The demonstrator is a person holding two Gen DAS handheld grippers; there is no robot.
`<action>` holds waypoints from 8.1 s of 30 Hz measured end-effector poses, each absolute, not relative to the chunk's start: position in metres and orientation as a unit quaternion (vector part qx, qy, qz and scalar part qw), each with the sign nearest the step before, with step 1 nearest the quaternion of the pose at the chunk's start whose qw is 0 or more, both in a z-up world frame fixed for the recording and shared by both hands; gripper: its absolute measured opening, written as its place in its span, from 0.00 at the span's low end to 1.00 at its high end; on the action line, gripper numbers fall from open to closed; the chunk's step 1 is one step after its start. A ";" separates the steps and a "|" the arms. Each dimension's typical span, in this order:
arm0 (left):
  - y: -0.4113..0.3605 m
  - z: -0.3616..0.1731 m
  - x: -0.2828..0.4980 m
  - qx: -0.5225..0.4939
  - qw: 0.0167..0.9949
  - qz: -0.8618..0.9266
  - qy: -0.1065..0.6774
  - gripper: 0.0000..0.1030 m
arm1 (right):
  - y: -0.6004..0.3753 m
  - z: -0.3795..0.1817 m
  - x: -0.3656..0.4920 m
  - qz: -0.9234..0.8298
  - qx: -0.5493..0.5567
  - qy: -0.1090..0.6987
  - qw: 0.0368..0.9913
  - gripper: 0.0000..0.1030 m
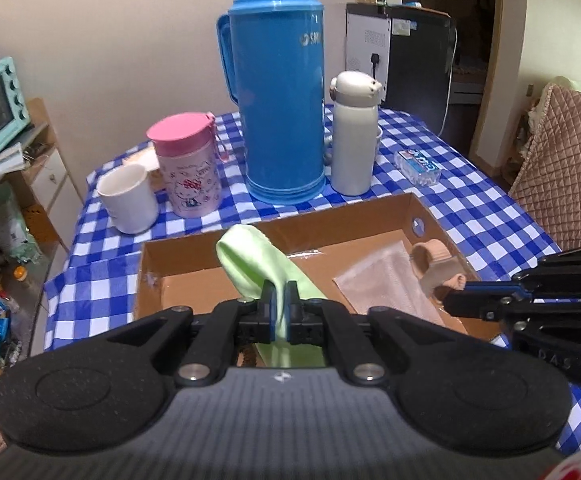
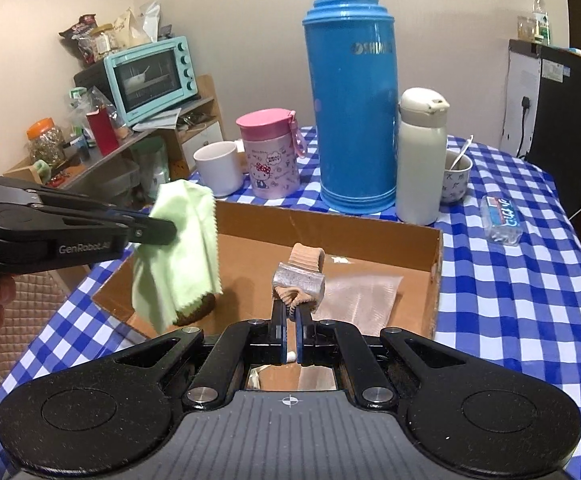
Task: Organize soft objects
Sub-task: 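Carry both items over the box and release the green cloth from the left tool, then release the tan bandage into the box with the right tool and withdraw both tools, then move both tools back over the pile of soft items, then grasp the light blue face mask with the right tool and lift it, then grasp the purple velvet scrunchie with the left tool while the right tool holds the mask, then carry both items over the box and release the blue mask from the right tool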
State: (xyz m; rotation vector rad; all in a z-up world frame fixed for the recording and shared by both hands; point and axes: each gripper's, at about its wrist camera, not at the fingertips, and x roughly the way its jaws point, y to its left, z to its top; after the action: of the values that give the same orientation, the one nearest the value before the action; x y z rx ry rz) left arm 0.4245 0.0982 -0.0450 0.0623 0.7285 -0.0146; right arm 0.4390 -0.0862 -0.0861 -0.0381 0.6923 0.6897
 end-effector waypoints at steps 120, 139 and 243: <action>0.076 -0.068 0.195 -0.067 0.880 -0.011 0.470 0.45 | -0.192 -0.086 0.235 0.297 0.092 0.419 0.853 0.00; 0.081 -0.071 0.234 -0.040 0.893 -0.011 0.449 0.42 | -0.192 -0.049 0.258 0.299 0.066 0.365 0.879 0.00; 0.145 -0.072 0.414 0.009 0.914 0.028 0.405 0.07 | -0.107 -0.140 0.492 0.414 0.041 0.435 0.799 0.00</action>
State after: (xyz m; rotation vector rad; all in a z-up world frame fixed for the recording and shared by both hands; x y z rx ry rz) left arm 0.4136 0.1448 -0.0718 0.0184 0.8337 0.0582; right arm 0.4923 -0.1074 -0.1402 0.0873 0.9337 0.8883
